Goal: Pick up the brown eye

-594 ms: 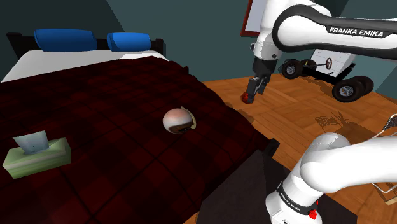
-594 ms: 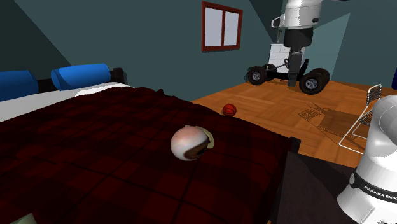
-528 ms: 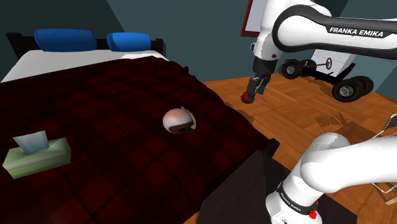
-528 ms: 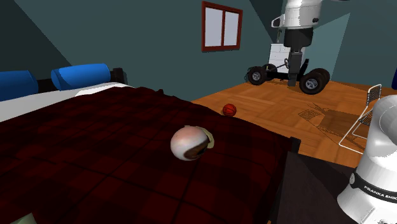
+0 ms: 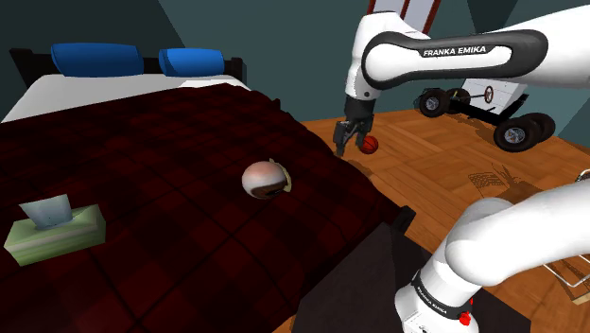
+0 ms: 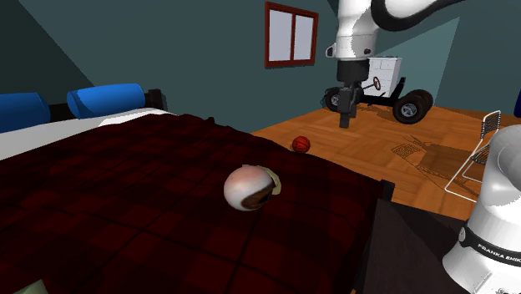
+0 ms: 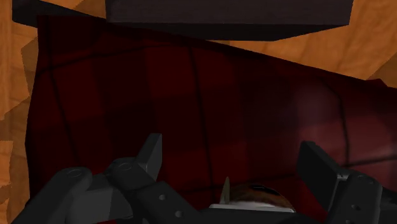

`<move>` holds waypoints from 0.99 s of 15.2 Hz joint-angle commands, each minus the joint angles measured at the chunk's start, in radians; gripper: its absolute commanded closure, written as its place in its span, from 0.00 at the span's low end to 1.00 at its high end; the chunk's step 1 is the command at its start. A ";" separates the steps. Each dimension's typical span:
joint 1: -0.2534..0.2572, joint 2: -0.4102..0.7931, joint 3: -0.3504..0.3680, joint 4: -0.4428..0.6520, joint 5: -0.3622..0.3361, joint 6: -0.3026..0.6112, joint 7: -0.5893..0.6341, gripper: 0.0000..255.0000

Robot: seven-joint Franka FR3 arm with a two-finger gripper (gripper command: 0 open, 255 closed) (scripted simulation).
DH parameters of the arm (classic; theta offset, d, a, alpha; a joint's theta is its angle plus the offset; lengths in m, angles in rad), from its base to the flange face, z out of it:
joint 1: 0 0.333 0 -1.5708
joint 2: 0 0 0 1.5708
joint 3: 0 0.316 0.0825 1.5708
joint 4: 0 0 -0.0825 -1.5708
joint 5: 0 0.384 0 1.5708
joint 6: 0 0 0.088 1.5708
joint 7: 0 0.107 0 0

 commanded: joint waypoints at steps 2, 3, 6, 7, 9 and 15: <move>-0.005 0.114 0.007 0.037 0.027 0.080 0.048 0.00; -0.007 0.152 0.007 0.052 0.034 0.104 0.062 0.00; -0.012 0.266 0.008 0.103 0.057 0.169 0.099 0.00; -0.013 0.305 0.008 0.122 0.065 0.189 0.111 0.00; -0.016 0.381 0.007 0.165 0.080 0.226 0.133 0.00; -0.024 0.611 0.000 0.321 0.128 0.309 0.190 0.00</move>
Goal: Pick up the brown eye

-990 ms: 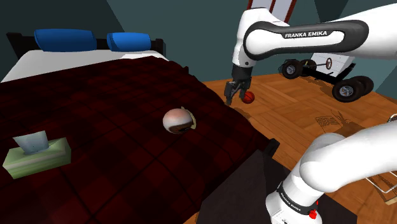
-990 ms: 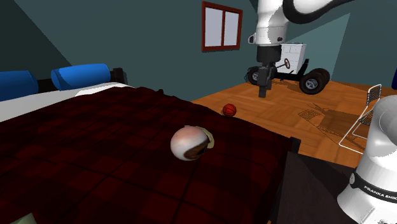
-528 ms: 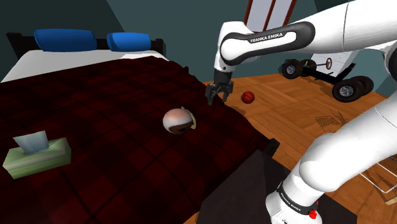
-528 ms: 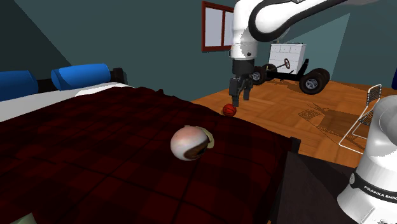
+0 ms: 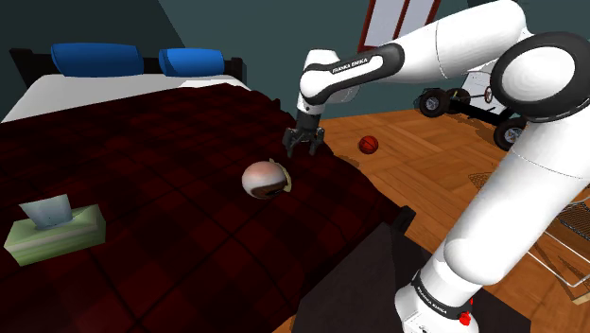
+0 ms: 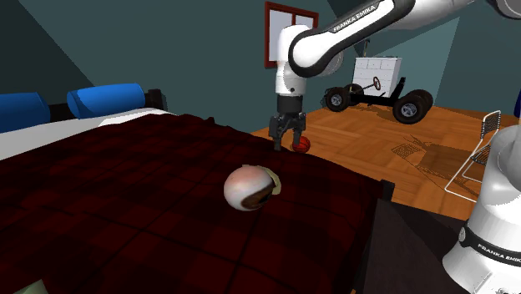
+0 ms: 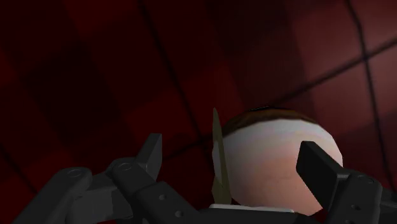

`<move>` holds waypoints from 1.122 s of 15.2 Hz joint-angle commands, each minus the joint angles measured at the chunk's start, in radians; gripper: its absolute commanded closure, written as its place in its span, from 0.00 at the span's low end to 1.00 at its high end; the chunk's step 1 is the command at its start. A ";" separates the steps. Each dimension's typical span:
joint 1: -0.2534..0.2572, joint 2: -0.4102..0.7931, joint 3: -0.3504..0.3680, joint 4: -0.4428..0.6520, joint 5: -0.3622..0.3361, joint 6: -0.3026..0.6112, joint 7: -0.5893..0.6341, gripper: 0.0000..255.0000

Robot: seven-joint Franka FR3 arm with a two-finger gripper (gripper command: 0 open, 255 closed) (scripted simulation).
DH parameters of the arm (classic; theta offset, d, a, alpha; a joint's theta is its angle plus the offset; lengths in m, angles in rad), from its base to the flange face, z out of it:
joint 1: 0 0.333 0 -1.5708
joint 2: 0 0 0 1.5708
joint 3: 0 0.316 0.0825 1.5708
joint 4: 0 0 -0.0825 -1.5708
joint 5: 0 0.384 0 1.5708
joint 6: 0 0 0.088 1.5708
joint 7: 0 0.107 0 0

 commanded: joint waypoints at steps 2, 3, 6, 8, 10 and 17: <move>-0.006 0.120 -0.005 0.092 0.026 0.035 0.024 0.00; -0.007 0.159 -0.007 0.124 0.035 0.042 0.031 0.00; -0.013 0.274 -0.010 0.230 0.061 0.058 0.055 0.00; -0.018 0.352 -0.012 0.307 0.079 0.063 0.070 0.00; -0.024 0.431 -0.013 0.390 0.096 0.063 0.086 0.00; -0.029 0.525 -0.012 0.439 0.113 0.110 0.088 0.00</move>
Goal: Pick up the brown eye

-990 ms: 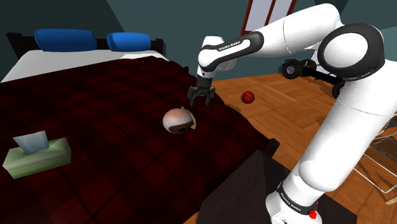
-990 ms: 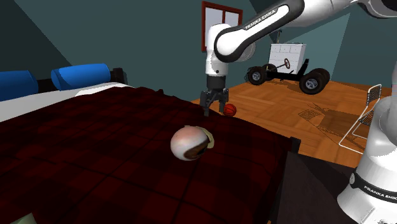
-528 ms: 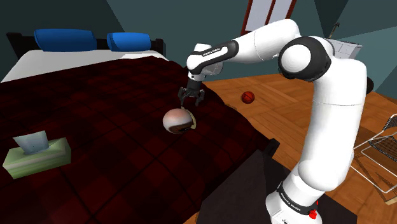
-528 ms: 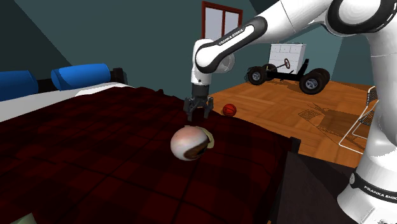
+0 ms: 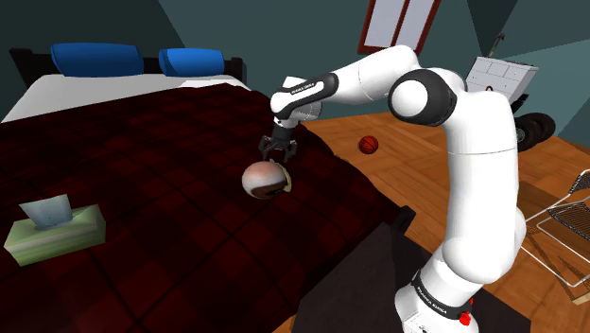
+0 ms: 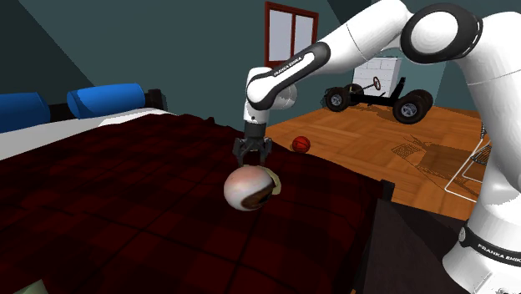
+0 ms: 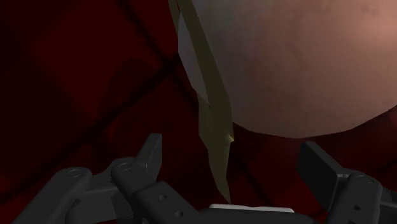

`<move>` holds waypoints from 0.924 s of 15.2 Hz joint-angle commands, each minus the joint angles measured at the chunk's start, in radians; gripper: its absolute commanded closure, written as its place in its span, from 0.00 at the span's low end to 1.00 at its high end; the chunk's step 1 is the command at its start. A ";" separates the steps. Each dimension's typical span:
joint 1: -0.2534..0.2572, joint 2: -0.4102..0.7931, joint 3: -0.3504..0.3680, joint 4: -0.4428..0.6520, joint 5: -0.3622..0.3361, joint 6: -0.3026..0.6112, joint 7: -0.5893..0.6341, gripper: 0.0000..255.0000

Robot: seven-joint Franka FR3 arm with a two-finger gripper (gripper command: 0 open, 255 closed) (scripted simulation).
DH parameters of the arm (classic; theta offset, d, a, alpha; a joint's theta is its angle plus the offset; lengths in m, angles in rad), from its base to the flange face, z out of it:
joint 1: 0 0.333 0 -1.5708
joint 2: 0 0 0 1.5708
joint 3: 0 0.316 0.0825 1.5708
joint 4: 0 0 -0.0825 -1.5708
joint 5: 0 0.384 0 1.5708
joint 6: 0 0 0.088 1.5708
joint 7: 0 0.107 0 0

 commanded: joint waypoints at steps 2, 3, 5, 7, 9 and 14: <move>-0.002 0.021 0.001 -0.008 0.003 0.028 -0.007 0.00; -0.002 0.025 0.001 -0.010 0.004 0.034 -0.009 0.00; -0.003 0.024 0.001 -0.012 0.004 0.035 -0.011 1.00; -0.002 0.027 0.001 -0.008 0.004 0.034 -0.010 1.00; -0.003 0.028 0.000 -0.005 0.004 0.032 -0.010 1.00; -0.002 0.025 0.001 -0.009 0.004 0.034 -0.009 1.00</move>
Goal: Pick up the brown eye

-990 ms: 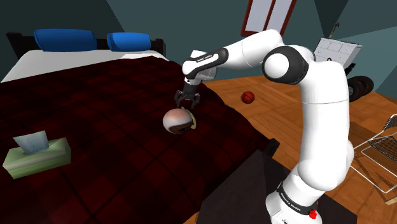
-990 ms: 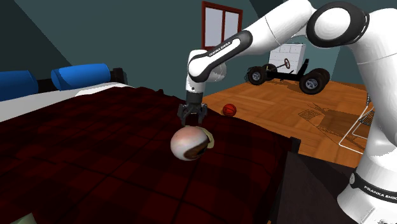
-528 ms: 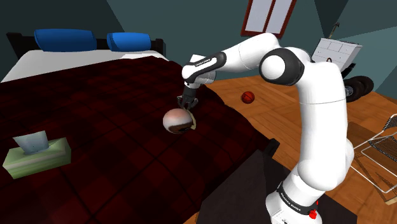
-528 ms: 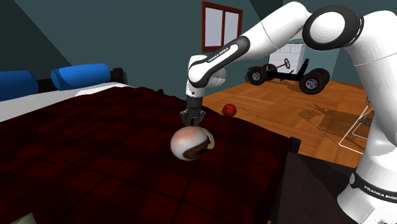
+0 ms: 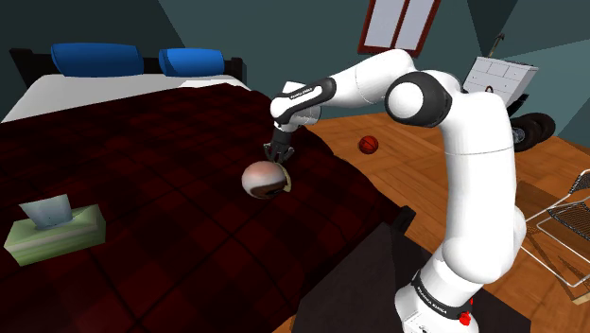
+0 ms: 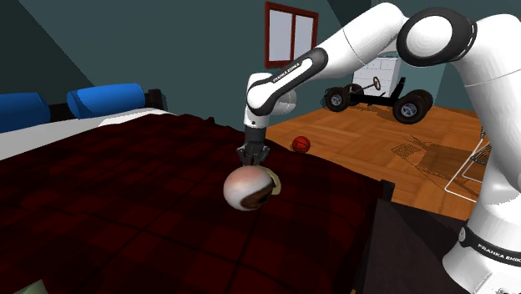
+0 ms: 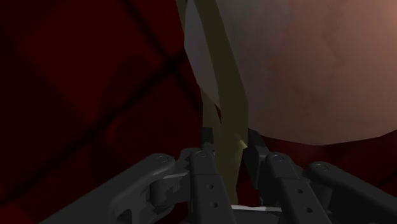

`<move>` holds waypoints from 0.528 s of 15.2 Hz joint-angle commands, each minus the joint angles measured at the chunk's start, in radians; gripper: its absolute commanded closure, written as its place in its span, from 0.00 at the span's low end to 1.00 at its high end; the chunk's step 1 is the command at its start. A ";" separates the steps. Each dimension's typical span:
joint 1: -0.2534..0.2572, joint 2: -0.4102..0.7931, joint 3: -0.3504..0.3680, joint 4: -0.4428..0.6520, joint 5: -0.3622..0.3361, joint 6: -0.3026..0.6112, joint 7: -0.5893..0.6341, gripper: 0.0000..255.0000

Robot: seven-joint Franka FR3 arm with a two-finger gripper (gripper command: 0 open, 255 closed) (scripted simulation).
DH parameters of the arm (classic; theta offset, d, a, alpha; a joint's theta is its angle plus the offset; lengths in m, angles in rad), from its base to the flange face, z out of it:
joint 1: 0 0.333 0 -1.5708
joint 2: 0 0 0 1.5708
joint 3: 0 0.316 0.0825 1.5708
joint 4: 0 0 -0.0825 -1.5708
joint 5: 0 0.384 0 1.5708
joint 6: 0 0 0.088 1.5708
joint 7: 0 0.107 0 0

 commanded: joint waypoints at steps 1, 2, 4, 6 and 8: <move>0.002 -0.008 0.001 0.000 -0.001 -0.011 0.003 1.00; 0.002 -0.015 0.000 0.003 -0.002 -0.020 0.005 1.00; 0.002 -0.028 0.000 0.009 -0.004 -0.040 0.009 1.00; 0.002 -0.042 -0.001 0.017 -0.006 -0.061 0.013 1.00; 0.002 -0.054 -0.002 0.025 -0.007 -0.081 0.017 1.00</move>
